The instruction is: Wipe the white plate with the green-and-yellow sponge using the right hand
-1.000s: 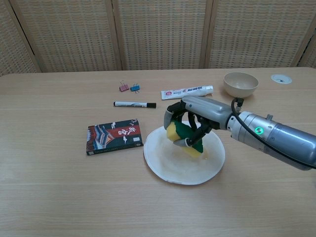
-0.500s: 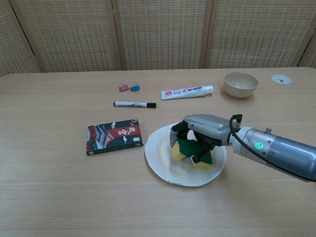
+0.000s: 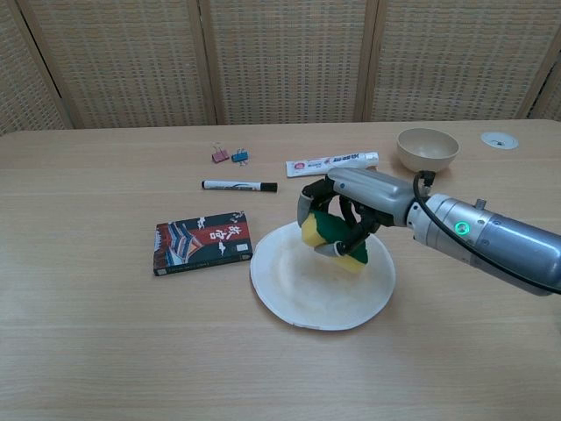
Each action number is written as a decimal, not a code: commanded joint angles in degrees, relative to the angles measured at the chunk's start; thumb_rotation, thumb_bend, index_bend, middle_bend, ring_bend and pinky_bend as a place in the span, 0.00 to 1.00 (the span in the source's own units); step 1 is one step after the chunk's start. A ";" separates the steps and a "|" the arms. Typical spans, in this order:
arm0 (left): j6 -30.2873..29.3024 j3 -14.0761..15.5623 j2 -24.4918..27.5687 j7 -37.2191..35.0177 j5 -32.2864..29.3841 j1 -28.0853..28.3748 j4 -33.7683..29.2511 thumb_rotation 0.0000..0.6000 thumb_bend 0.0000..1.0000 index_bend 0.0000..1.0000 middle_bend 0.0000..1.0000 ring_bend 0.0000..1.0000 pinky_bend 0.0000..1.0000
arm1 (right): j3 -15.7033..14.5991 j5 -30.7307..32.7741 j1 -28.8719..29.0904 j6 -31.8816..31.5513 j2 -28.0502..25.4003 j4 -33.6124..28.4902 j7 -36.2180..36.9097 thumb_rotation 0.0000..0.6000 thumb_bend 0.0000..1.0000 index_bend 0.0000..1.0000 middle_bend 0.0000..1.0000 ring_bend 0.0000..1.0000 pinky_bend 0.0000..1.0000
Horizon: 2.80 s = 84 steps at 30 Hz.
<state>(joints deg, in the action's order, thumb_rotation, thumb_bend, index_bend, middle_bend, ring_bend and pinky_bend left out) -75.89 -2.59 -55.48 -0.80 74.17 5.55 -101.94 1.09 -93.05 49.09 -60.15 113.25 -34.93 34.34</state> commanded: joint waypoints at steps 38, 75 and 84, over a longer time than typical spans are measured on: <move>-0.26 0.17 -0.03 -0.01 0.42 -0.11 -0.02 1.00 0.00 0.00 0.00 0.00 0.00 | -2.34 -0.37 -2.09 0.21 0.79 -2.13 -0.91 1.00 0.28 0.45 0.54 0.41 0.59; -0.25 -0.01 0.64 -1.55 0.34 -0.28 -0.11 1.00 0.00 0.00 0.00 0.00 0.00 | 3.84 4.96 -0.07 2.30 -10.56 -6.01 -11.97 1.00 0.29 0.45 0.54 0.41 0.59; -0.83 0.46 0.60 -1.36 1.64 -0.52 -0.26 1.00 0.00 0.00 0.00 0.00 0.00 | 1.79 10.48 -1.46 16.38 -10.59 -4.51 -28.62 1.00 0.28 0.45 0.53 0.41 0.59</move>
<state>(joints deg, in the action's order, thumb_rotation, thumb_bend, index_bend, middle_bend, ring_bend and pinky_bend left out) -76.67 -2.18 -54.88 -2.14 75.74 5.08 -102.18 3.61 -84.76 48.24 -47.40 102.42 -40.34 11.48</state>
